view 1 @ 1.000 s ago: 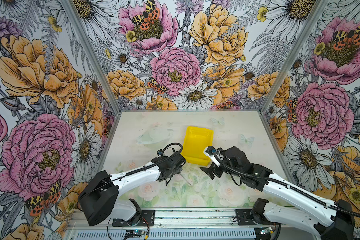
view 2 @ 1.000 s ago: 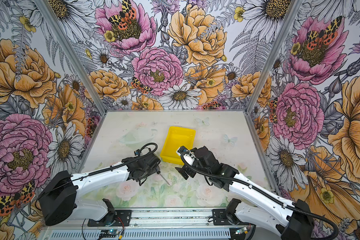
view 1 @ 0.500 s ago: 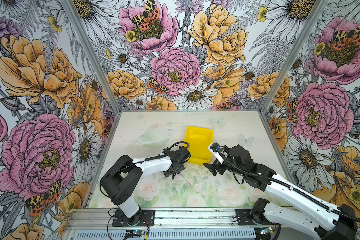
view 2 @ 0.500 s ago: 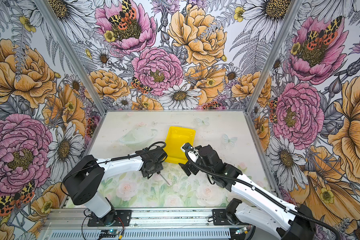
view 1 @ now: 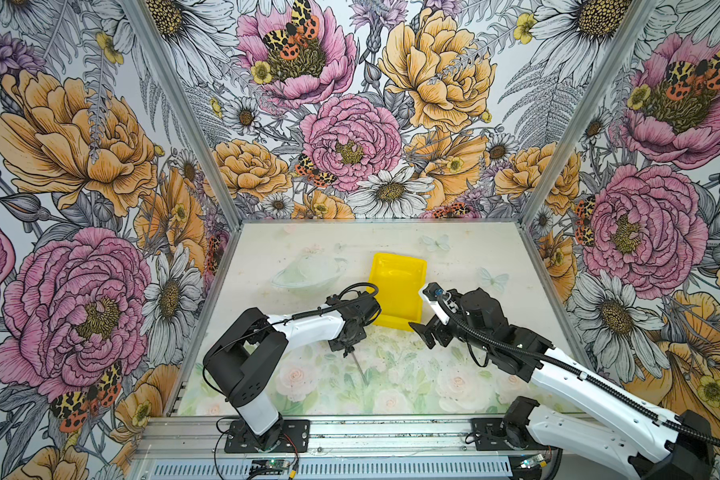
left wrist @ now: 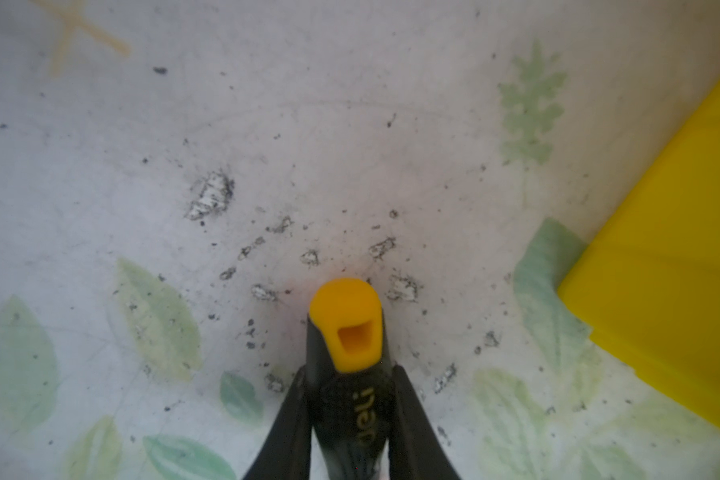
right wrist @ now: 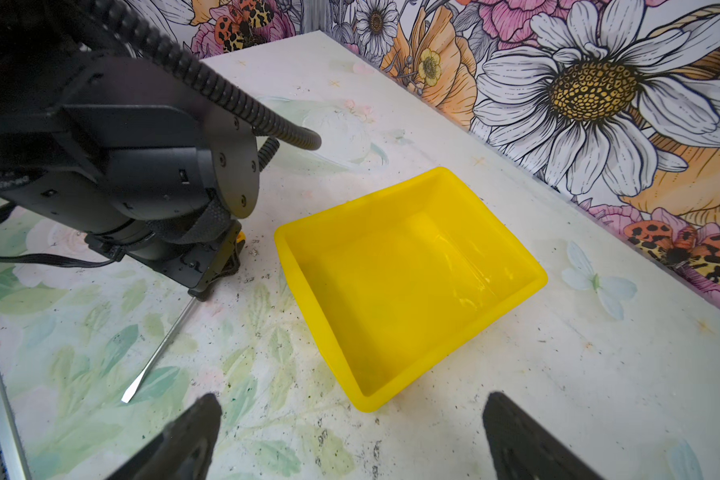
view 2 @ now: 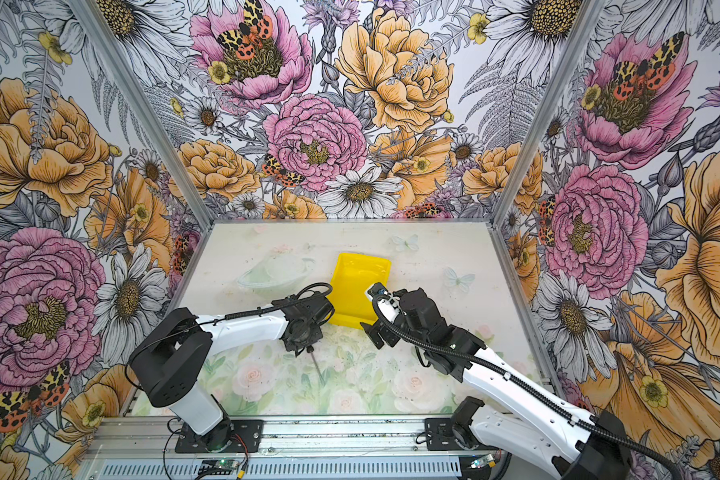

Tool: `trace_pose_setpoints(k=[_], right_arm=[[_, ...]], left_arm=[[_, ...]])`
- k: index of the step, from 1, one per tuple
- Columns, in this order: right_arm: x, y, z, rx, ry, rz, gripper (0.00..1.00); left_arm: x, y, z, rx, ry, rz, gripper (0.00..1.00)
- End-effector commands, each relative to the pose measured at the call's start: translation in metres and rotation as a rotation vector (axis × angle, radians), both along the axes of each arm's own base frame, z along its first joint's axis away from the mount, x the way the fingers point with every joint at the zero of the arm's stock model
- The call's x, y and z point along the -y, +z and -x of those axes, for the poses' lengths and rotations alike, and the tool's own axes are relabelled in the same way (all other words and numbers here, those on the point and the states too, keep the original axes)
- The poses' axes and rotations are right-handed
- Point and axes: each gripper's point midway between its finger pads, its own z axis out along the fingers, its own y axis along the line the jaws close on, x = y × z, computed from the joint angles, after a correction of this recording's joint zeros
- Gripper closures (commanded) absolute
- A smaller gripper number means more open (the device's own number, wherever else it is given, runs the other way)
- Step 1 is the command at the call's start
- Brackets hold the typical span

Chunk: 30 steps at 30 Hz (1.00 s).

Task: Put the screwdriver in the bin
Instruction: 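Lower the left gripper and close it on the black-and-yellow screwdriver handle, then lift the screwdriver with the left gripper and carry it over the yellow bin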

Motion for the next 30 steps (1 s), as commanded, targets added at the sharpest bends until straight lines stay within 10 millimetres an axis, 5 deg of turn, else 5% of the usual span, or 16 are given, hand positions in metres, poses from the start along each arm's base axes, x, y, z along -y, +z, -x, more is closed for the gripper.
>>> trace_pose_setpoints(k=[1,14,21,30], right_arm=[[0.003,0.013,-0.004,0.038,-0.020,-0.026,0.01],[0.005,0.022,-0.012,0.016,-0.038,-0.072,0.01],[0.016,0.034,-0.019,0.015,-0.086,-0.122,0.01],[0.026,0.032,-0.026,-0.021,-0.147,-0.159,0.01]], left_arm=[[0.000,-0.003,0.008,-0.019,-0.017,0.009,0.88],[0.004,0.081,-0.029,0.128,-0.161,-0.074,0.97],[-0.002,0.144,-0.061,0.249,-0.227,-0.159,0.97],[0.035,0.200,-0.112,0.374,-0.332,-0.165,0.98]])
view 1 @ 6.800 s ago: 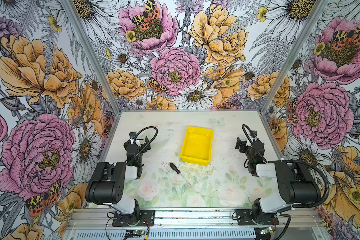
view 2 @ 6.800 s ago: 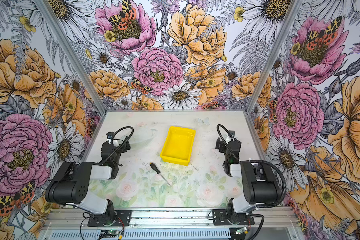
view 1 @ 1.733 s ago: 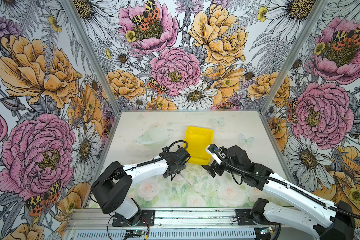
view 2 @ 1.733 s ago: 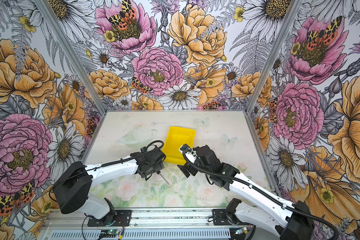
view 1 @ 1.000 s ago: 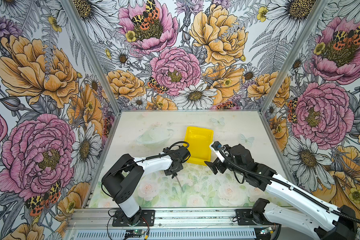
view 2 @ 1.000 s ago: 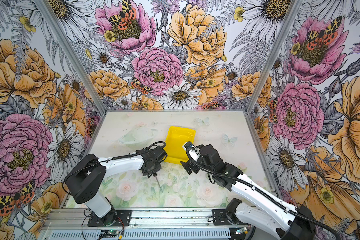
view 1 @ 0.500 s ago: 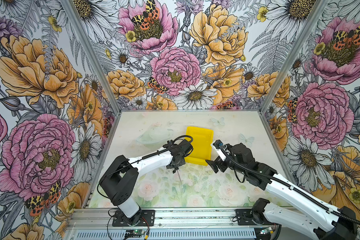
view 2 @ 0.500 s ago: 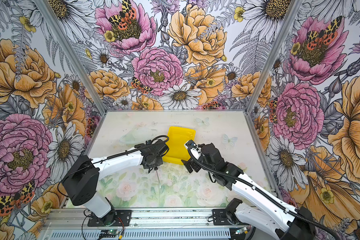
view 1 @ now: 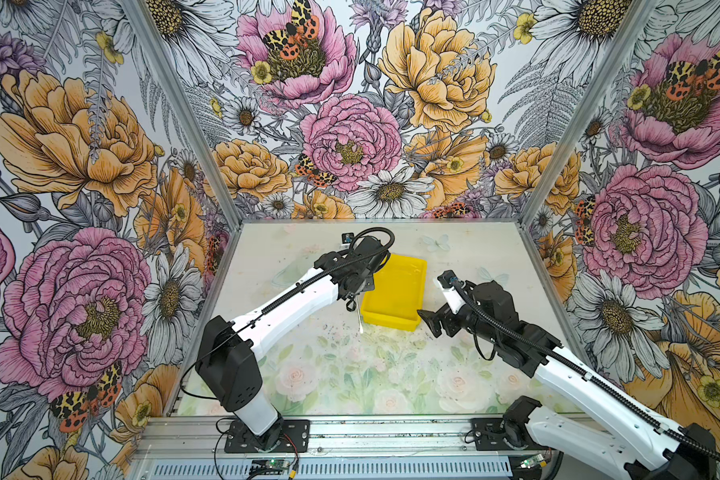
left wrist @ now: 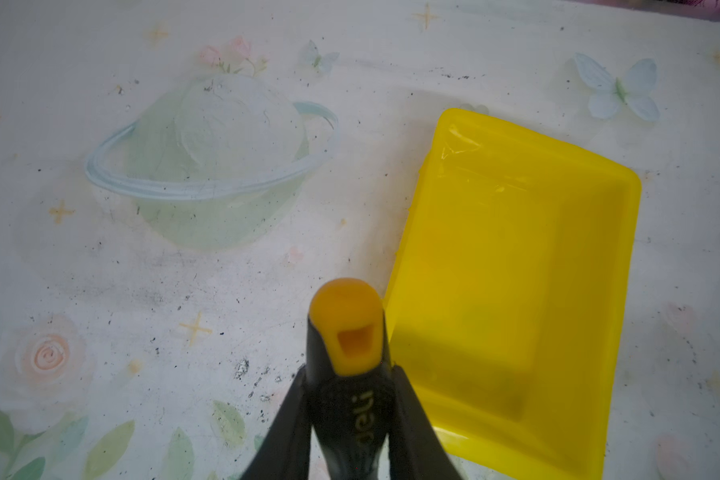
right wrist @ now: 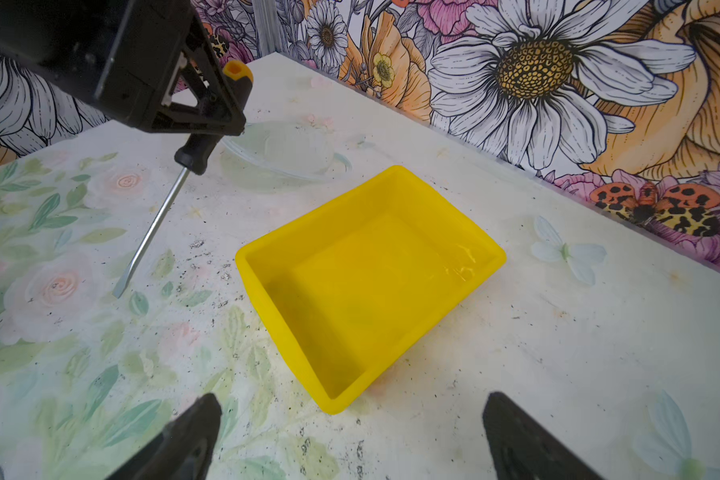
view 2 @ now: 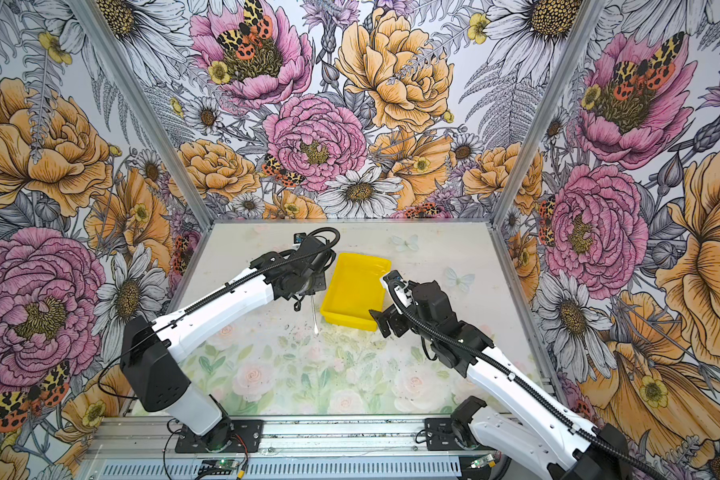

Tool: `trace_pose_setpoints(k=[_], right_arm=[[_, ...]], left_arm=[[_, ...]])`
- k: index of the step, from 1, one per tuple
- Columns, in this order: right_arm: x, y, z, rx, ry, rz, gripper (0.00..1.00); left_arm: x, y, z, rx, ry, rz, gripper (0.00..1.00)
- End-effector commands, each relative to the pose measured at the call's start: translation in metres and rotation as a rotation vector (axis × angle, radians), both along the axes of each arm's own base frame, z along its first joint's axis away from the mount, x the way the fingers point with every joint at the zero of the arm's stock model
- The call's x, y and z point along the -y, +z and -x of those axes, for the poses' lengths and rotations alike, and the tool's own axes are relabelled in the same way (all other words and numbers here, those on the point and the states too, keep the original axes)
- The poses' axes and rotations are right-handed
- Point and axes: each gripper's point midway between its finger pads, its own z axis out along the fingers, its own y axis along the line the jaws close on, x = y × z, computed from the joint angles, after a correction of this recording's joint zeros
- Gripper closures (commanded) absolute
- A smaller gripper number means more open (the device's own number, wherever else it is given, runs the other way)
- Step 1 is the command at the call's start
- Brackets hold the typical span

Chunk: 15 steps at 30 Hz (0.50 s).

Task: Put the screwdriver in the bin
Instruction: 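Lift the screwdriver with the left gripper and carry it over the yellow bin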

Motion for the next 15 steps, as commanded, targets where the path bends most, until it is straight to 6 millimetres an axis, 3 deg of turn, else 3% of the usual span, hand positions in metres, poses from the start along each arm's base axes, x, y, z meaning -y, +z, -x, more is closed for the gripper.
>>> trace_pose_setpoints(k=[1,6,7,15], right_arm=[[0.001,0.022,-0.006,0.020,-0.032,-0.071,0.01],[0.007,0.021,-0.009,-0.002,-0.074,-0.102,0.00],[0.008,0.021,-0.009,-0.005,-0.080,-0.108,0.00],[0.022,0.019,-0.011,-0.016,-0.130,-0.135,0.00]], left_arm=[[0.005,0.014,-0.019,0.036,-0.045,-0.058,0.98],[0.028,0.033,-0.045,0.081,-0.086,-0.039,0.99],[0.036,0.026,-0.053,0.071,-0.094,-0.050,0.99],[0.070,0.023,-0.084,0.086,-0.134,-0.025,0.99]])
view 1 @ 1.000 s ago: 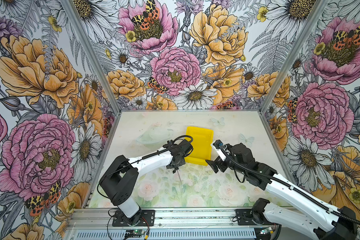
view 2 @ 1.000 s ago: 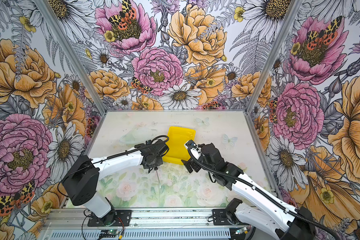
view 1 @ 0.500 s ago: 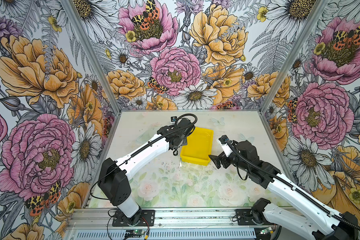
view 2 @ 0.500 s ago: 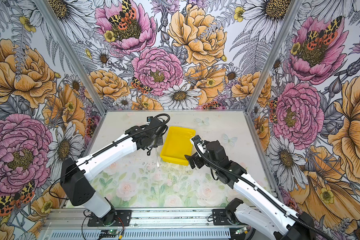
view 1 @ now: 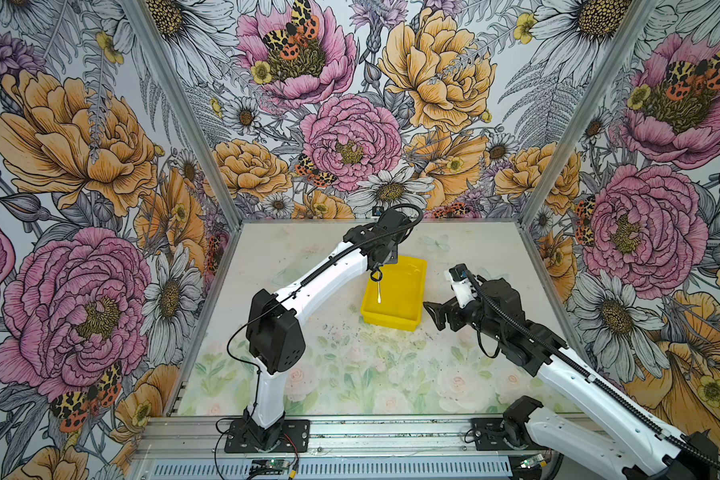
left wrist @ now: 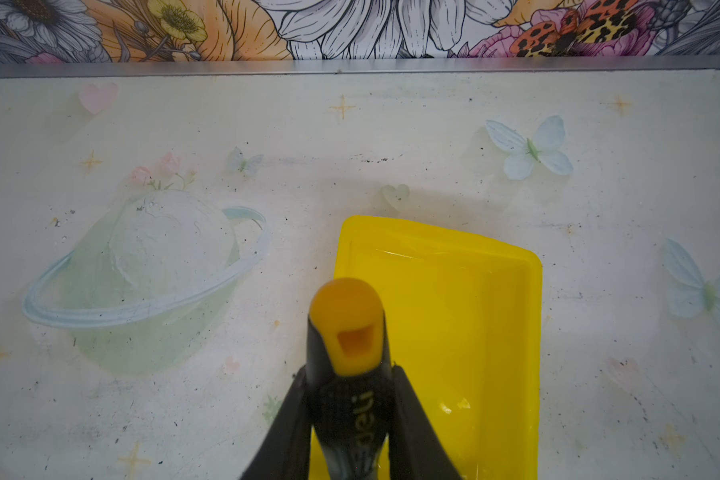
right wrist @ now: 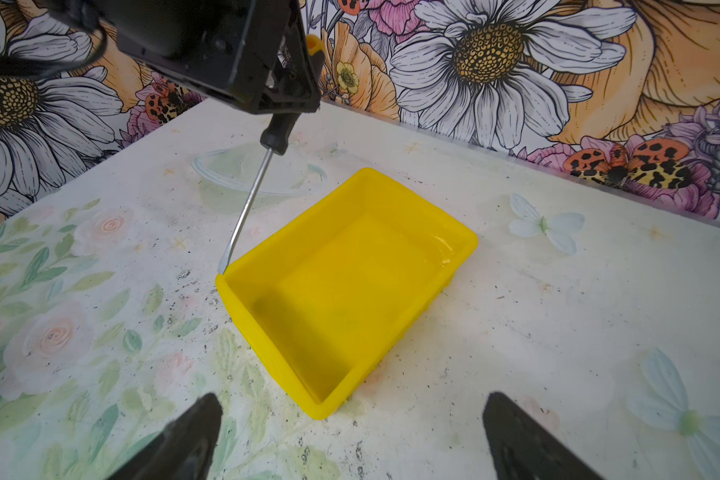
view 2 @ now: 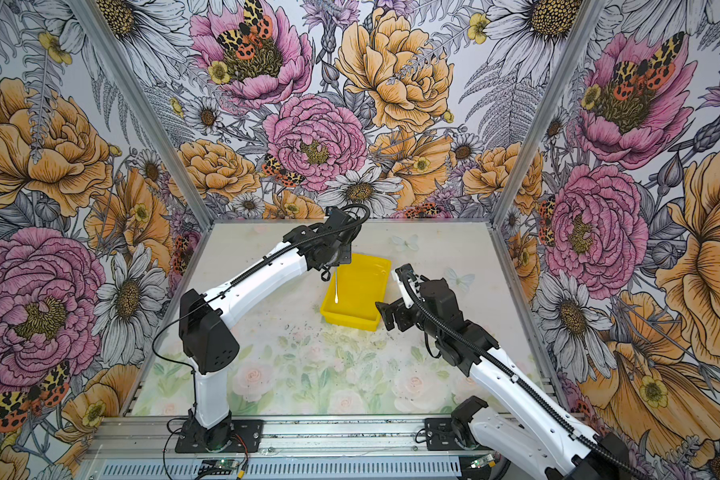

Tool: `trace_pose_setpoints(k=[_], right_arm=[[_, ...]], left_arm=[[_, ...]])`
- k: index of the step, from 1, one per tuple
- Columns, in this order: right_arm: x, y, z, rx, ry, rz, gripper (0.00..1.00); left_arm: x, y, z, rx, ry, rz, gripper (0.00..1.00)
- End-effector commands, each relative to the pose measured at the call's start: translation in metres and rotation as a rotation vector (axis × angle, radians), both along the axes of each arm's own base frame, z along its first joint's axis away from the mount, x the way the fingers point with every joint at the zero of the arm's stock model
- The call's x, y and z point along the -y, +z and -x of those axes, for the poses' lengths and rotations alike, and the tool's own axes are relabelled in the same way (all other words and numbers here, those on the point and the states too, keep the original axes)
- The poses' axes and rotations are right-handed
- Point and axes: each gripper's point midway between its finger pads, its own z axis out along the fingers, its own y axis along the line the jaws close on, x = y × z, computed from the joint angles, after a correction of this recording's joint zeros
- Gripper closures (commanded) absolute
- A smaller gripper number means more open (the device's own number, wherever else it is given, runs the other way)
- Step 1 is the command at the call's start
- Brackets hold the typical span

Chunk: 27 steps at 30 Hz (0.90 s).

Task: Put the screwdriver in the bin
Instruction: 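Lift the screwdriver with the left gripper and carry it over the yellow bin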

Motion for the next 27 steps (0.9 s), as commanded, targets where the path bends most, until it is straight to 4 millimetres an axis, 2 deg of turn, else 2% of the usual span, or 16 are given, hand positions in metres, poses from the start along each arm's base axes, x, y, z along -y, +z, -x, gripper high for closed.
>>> trace_pose_setpoints(k=[1,8,15,19,27], right_arm=[[0.004,0.010,-0.001,0.014,-0.019,-0.048,0.01],[0.016,0.000,-0.007,-0.021,-0.074,-0.053,0.00],[0.021,-0.001,-0.007,-0.021,-0.090,-0.060,0.01],[0.023,0.000,-0.007,-0.018,-0.097,-0.060,0.00],[0.025,-0.003,-0.009,-0.024,-0.104,-0.056,0.01]], left_arm=[[0.009,0.007,-0.013,0.017,-0.031,0.013,1.00],[0.033,-0.009,-0.034,0.011,-0.060,0.020,1.00],[0.048,-0.036,-0.049,-0.012,-0.084,-0.001,1.00],[0.052,-0.053,-0.049,-0.042,-0.087,-0.009,1.00],[0.061,-0.089,-0.033,-0.112,-0.099,-0.036,1.00]])
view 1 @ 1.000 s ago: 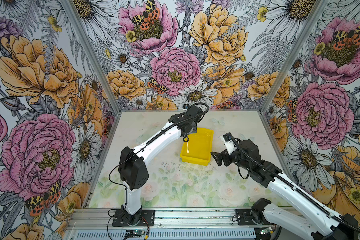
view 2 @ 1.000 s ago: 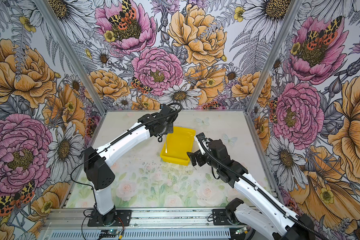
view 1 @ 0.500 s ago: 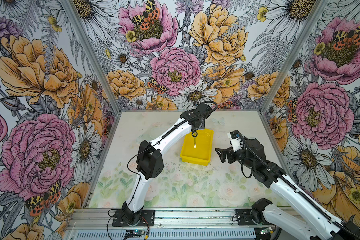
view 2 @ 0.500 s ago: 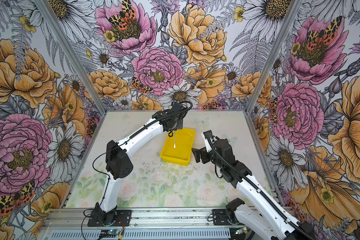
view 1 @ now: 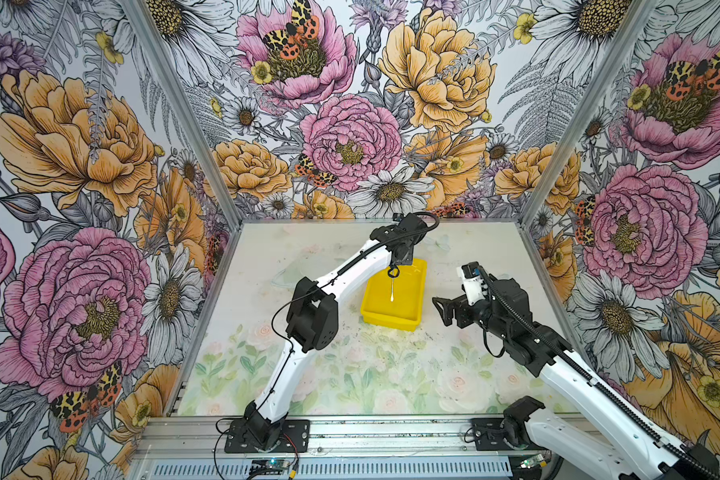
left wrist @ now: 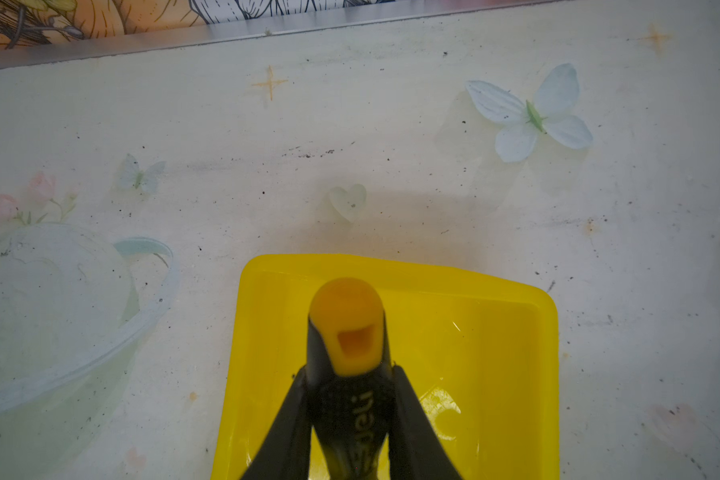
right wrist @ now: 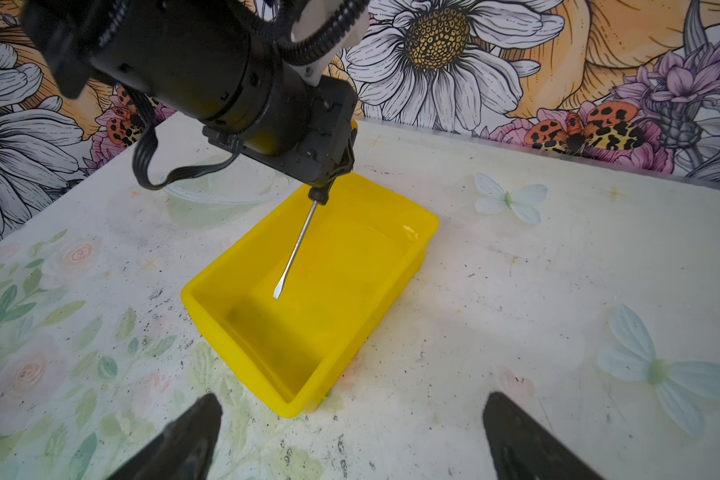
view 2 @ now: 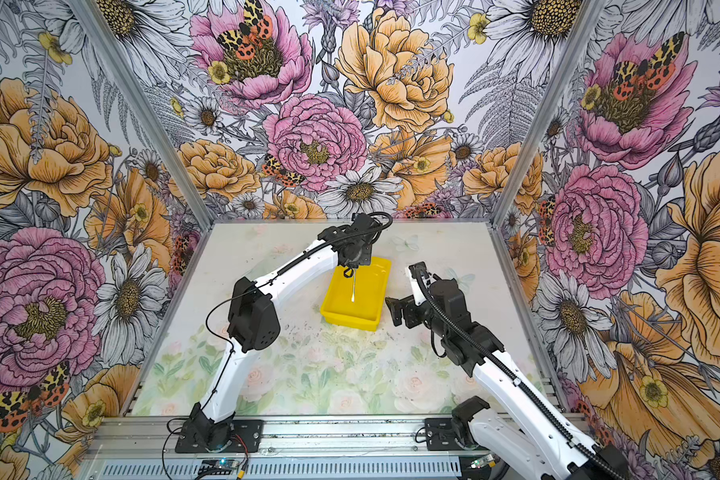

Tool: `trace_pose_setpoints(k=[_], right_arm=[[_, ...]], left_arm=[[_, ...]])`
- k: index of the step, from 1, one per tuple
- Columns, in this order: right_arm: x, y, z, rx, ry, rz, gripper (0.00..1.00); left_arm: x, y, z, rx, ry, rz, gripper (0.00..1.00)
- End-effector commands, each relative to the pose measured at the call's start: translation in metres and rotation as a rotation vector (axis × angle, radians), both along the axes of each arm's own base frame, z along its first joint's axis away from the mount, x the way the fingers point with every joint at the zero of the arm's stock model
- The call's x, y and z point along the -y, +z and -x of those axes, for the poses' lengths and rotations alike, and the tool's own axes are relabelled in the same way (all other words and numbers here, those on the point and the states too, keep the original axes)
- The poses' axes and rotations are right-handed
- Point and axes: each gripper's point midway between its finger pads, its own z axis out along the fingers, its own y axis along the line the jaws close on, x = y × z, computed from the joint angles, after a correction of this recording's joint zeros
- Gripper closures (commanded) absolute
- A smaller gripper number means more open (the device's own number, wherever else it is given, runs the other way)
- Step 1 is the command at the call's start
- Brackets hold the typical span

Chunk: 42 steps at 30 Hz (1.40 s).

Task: Put the screwdriver in the bin
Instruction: 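Lift the screwdriver with the left gripper and carry it over the yellow bin, then lower the screwdriver into the yellow bin and open the left gripper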

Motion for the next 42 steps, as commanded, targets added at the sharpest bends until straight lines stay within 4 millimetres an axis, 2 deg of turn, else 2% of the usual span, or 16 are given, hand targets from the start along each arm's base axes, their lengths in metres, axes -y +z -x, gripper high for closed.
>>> trace_pose_setpoints(k=[1,18,26,30,32,36,42], right_arm=[[0.001,0.006,-0.001,0.012,-0.008,-0.024,0.01],[0.002,0.007,0.001,0.017,-0.009,-0.033,0.01],[0.002,0.008,0.002,0.020,-0.009,-0.035,0.01],[0.002,0.009,0.003,0.024,-0.009,-0.038,0.01],[0.003,0.011,0.004,0.029,-0.010,-0.042,0.01],[0.003,0.013,0.005,0.036,-0.011,-0.047,0.00],[0.005,0.024,0.005,0.061,-0.020,-0.063,0.01]], left_arm=[[0.008,-0.018,0.008,-0.039,-0.014,0.002,1.00],[0.018,-0.085,0.024,-0.174,-0.002,0.020,0.99],[0.016,-0.106,0.030,-0.213,0.009,0.030,0.94],[0.016,-0.107,0.030,-0.218,0.010,0.036,0.84],[0.017,-0.103,0.029,-0.211,0.011,0.042,0.74],[0.016,-0.092,0.029,-0.195,0.011,0.049,0.62],[0.013,-0.063,0.033,-0.148,0.012,0.055,0.48]])
